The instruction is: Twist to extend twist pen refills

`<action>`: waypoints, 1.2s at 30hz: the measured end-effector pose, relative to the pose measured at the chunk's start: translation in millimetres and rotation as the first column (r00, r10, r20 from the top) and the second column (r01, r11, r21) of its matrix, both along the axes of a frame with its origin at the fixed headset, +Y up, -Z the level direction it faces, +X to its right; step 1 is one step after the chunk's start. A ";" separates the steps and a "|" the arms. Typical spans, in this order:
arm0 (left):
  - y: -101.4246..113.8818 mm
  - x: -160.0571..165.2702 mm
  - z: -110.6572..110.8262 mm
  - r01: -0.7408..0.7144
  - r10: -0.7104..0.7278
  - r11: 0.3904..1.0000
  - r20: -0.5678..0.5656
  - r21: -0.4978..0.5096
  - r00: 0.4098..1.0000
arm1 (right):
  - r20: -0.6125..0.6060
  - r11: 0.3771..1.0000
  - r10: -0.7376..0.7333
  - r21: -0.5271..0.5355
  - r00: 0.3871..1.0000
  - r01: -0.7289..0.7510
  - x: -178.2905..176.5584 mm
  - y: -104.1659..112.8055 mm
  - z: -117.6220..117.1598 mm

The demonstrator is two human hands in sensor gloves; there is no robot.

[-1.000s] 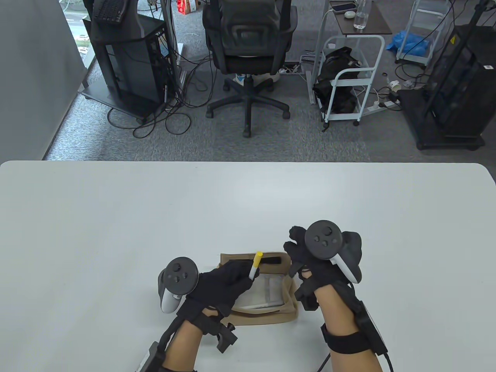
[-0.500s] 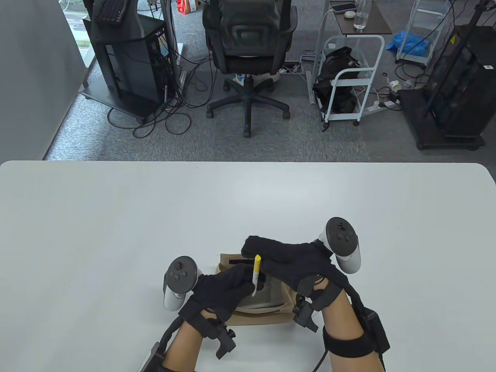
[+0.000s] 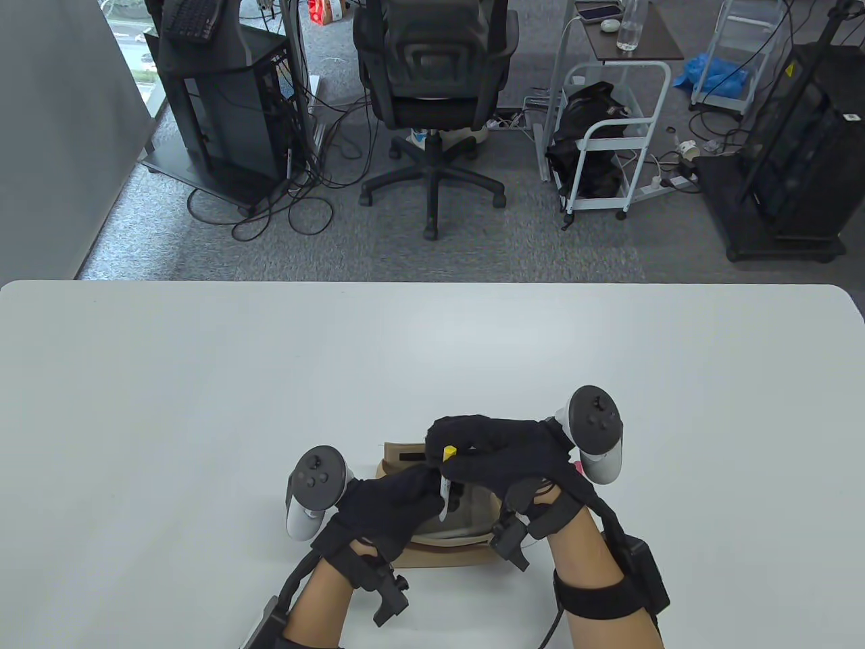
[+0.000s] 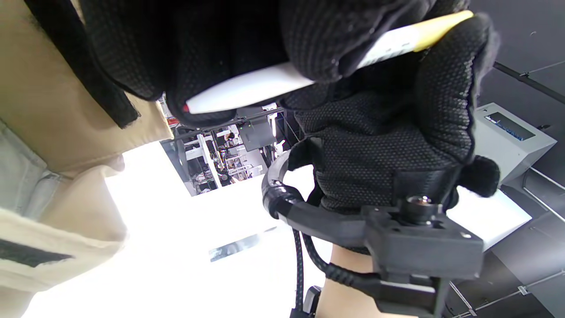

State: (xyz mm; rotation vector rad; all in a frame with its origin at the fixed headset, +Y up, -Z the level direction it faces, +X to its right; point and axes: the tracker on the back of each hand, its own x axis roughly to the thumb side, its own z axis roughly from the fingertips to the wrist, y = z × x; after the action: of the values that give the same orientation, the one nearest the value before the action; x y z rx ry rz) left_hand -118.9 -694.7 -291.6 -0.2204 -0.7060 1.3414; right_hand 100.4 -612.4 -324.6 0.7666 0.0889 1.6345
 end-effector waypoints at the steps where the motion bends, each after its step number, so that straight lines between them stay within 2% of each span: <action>1: -0.1 0.4 0.1 0.003 -0.003 1.000 0.001 -0.001 1.000 | 0.016 1.000 0.009 0.013 1.000 -0.010 1.1 1.0 0.5; 9: -0.5 0.5 -0.2 0.025 -0.025 1.000 -0.009 0.007 1.000 | 0.094 0.996 0.062 0.062 0.994 -0.068 0.3 2.4 3.0; 18: 3.2 0.8 1.0 0.015 -0.014 1.000 -0.031 0.018 0.999 | 0.125 0.994 0.041 0.093 0.991 -0.053 2.1 7.2 5.2; 20: 6.4 0.3 1.0 0.008 -0.008 1.000 -0.006 0.012 1.000 | 0.151 0.993 0.039 0.107 0.988 -0.055 5.1 11.3 6.8; 22: 12.2 -2.4 2.0 0.011 -0.010 0.999 -0.037 0.037 0.999 | 0.183 0.992 0.028 0.115 0.983 -0.050 9.6 15.6 8.4; 24: 20.7 -8.1 3.0 0.079 -0.069 0.991 -0.094 0.107 0.993 | 0.221 0.989 0.031 0.133 0.975 -0.062 16.3 20.8 10.7; 27: 30.7 -20.3 3.2 0.173 -0.136 0.969 -0.204 0.176 0.970 | 0.345 0.979 0.067 0.160 0.936 -0.130 31.9 28.5 12.9; 31: 35.1 -43.8 6.3 0.286 -0.215 0.935 -0.306 0.211 0.928 | 0.501 0.961 0.138 0.142 0.855 -0.238 54.1 33.6 12.4; 34: 30.8 -60.2 9.1 0.359 -0.261 0.909 -0.381 0.213 0.887 | 0.605 0.931 0.225 0.097 0.764 -0.351 67.7 33.6 10.5; 36: 22.7 -72.6 10.8 0.419 -0.304 0.885 -0.430 0.202 0.850 | 0.673 0.892 0.314 0.032 0.669 -0.451 76.7 30.4 7.0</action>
State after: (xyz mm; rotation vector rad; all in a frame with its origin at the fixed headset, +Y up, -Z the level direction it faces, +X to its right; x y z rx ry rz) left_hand -191.6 -671.9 -280.8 0.1439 -0.4826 0.8612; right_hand 177.0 -582.0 -317.7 0.2740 -0.4559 2.2719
